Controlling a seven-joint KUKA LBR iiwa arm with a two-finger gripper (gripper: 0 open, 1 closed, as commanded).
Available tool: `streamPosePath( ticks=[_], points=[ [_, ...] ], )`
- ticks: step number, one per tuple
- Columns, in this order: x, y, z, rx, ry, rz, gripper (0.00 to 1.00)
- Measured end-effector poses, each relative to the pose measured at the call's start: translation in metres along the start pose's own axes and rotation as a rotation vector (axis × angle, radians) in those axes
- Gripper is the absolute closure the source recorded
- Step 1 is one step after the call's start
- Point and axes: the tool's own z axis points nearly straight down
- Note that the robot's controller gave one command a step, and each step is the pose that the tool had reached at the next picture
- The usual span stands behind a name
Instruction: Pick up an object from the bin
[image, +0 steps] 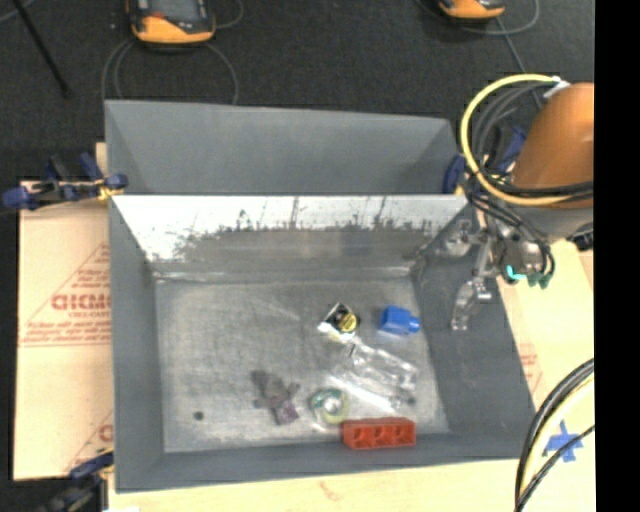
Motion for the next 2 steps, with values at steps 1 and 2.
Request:
streamPosePath(
  ticks=[1,2],
  points=[
    [0.015,0.014,0.106,0.004,-0.017,-0.01,0.0],
    [-0.007,0.02,0.142,0.003,-0.01,-0.065,0.0]
  ],
)
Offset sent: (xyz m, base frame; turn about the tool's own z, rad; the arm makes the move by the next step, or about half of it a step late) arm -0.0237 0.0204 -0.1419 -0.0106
